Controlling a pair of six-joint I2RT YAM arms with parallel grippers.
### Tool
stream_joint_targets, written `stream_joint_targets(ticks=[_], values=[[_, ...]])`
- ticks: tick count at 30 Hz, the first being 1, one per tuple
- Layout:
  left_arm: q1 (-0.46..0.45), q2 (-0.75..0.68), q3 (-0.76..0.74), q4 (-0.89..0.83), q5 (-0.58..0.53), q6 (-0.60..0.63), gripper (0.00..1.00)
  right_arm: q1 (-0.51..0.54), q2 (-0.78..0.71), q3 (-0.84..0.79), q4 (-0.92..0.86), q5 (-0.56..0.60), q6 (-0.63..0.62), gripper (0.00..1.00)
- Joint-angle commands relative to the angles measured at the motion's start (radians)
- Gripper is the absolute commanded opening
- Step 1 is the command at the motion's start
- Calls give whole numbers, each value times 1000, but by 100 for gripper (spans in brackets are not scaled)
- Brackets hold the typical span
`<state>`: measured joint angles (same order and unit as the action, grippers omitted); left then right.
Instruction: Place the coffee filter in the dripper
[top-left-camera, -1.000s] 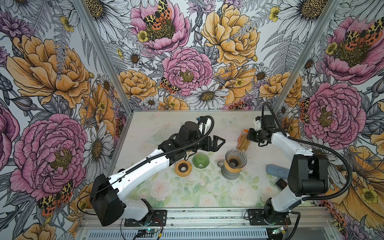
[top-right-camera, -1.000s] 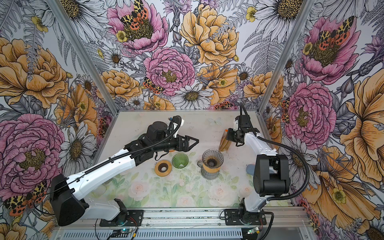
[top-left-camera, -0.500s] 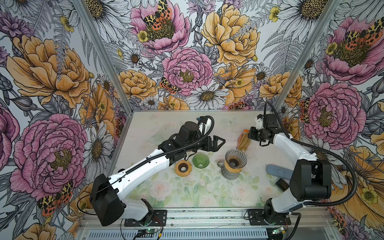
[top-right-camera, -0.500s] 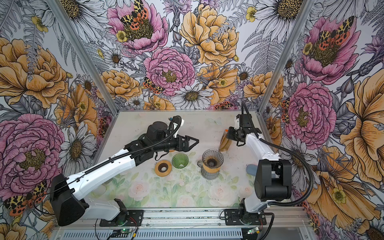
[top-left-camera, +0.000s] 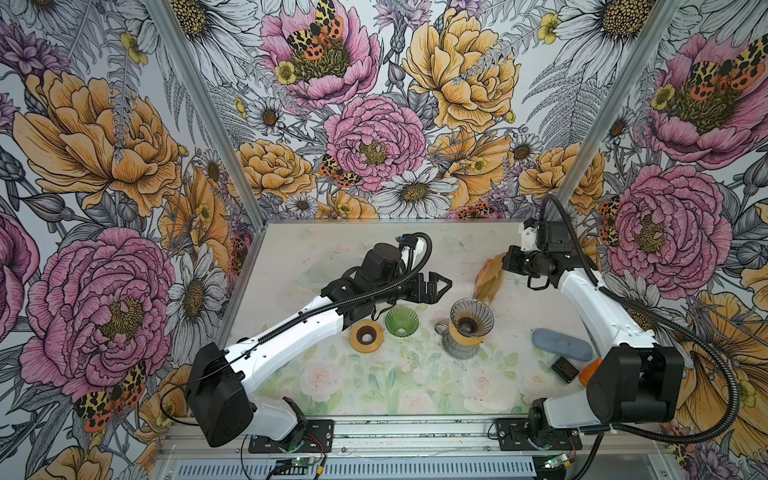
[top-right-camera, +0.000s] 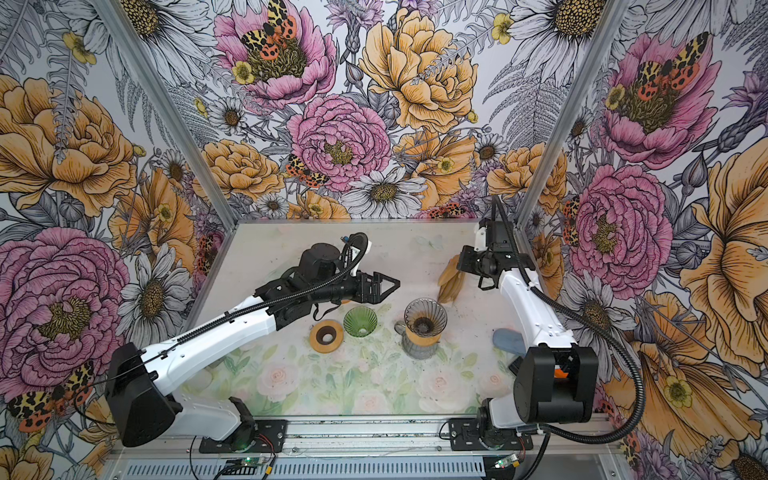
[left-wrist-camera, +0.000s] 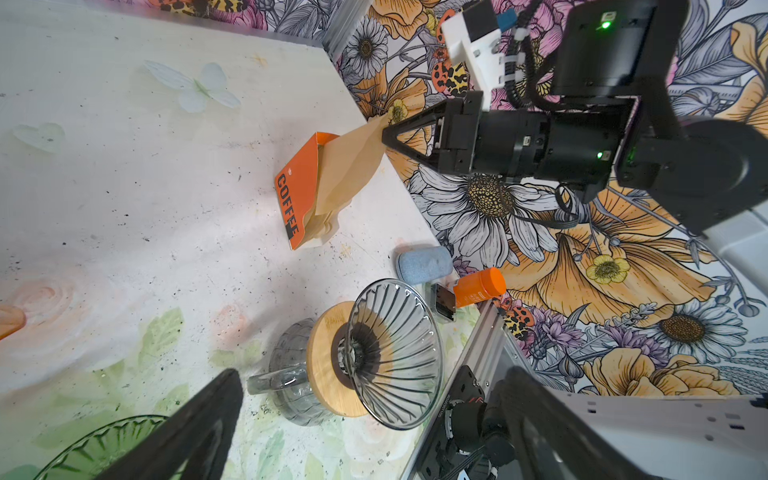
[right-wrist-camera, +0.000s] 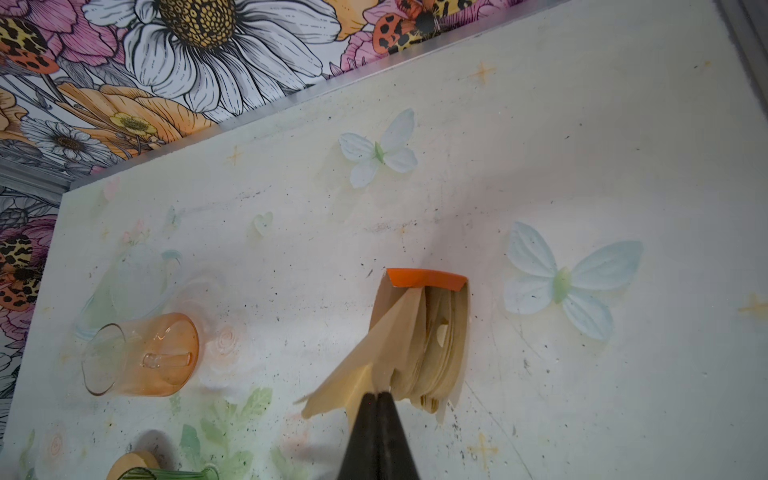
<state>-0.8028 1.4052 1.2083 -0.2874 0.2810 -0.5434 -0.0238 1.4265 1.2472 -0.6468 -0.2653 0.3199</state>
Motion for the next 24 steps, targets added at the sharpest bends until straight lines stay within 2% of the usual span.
stream_joint_targets(ticks=[1,15,24], values=[[-7,5,39,16,22,11,99,12,-51,56,-54,5,-16,0],[4,-7,50,0,27,28,99,91,-166,202,-227,-38,-30,0],[14,-50,36,-20,28,42,99,137,-265,211,-297,-154,26,0]])
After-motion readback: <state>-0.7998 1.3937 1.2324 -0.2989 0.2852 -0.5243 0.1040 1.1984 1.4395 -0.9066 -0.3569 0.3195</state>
